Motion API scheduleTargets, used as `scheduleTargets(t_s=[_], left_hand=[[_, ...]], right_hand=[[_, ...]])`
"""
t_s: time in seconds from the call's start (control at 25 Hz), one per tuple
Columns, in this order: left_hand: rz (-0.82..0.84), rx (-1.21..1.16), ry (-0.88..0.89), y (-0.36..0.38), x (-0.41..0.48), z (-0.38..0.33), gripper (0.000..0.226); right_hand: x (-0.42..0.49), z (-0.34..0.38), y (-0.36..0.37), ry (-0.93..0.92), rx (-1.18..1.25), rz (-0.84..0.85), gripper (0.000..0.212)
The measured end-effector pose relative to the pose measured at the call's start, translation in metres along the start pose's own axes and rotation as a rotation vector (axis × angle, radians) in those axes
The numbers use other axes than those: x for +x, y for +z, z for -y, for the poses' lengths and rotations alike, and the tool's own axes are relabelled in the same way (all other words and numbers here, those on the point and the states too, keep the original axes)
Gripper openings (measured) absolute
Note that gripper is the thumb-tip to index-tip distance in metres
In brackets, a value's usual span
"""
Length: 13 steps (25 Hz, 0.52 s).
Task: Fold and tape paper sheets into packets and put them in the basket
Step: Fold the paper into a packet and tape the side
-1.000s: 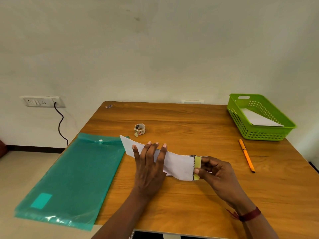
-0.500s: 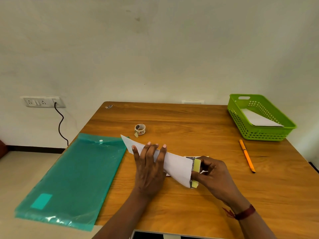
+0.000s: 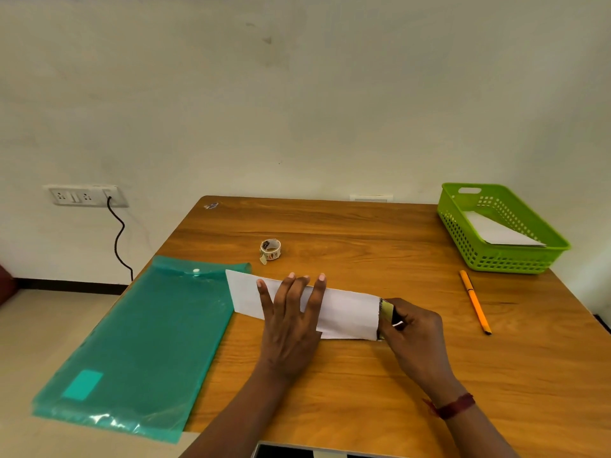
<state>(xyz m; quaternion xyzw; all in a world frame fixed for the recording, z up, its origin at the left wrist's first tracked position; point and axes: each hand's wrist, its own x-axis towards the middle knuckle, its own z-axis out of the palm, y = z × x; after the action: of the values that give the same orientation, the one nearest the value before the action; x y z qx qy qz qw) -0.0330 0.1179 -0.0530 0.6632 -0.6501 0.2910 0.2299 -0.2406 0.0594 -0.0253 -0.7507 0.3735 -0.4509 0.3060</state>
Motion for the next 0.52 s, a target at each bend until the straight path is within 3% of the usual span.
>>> scheduleTargets(t_s=[0.08, 0.24, 0.52], left_hand=[[0.022, -0.004, 0.009, -0.001, 0.001, -0.001, 0.104], [0.081, -0.01, 0.03, -0.001, 0.003, 0.001, 0.1], [0.084, -0.053, 0.04, 0.001, 0.005, 0.001, 0.094]], right_hand=[[0.001, -0.006, 0.0, 0.033, 0.001, -0.049, 0.036], [0.01, -0.021, 0.002, 0.251, 0.248, -0.099, 0.035], [0.024, -0.035, 0.0, 0.247, 0.241, -0.187, 0.027]])
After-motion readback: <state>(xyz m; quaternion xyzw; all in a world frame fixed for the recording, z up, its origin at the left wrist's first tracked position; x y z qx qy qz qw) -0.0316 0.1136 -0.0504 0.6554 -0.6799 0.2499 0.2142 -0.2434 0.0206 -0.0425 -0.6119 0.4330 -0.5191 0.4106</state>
